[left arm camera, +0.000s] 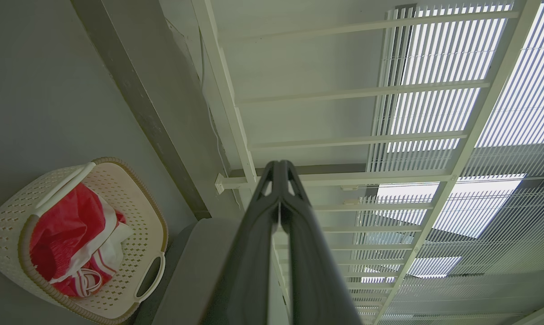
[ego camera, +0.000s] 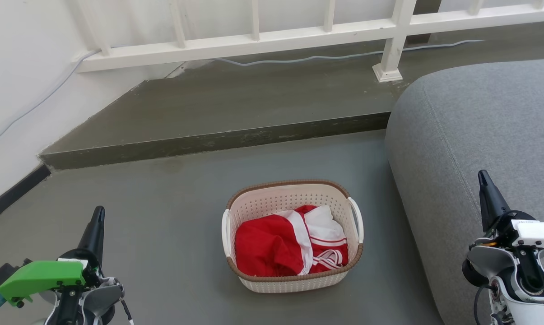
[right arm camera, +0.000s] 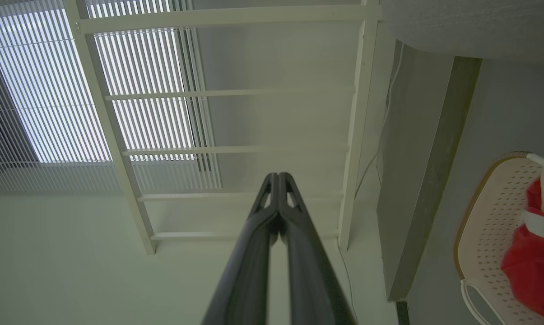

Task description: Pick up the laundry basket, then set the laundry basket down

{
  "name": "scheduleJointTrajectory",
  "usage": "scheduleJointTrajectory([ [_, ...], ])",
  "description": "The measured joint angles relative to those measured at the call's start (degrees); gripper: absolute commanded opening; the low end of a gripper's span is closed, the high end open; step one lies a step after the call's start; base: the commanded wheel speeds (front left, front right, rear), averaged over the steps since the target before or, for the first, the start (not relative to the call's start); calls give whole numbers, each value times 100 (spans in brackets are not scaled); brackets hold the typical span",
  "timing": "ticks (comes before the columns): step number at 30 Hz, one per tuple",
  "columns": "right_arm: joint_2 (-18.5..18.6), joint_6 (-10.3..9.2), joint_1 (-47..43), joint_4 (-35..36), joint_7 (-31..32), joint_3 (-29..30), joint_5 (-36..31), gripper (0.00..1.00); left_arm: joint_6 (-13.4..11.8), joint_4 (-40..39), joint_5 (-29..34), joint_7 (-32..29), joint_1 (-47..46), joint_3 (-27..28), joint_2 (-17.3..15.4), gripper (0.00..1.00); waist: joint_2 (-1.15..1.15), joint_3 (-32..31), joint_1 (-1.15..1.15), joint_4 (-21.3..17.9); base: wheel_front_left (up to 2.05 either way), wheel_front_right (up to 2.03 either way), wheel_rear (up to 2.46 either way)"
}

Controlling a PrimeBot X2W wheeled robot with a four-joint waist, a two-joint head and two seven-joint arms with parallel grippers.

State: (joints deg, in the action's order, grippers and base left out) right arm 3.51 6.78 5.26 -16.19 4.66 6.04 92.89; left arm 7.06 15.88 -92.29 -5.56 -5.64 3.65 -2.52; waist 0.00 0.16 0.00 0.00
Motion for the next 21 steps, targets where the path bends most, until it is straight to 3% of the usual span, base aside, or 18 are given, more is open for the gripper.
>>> scheduleJointTrajectory([
  [21,-1,24,-1,3,0,9,0,0,0,-1,0,0,1,3,0,0,0,0,0,0,0,0,0],
])
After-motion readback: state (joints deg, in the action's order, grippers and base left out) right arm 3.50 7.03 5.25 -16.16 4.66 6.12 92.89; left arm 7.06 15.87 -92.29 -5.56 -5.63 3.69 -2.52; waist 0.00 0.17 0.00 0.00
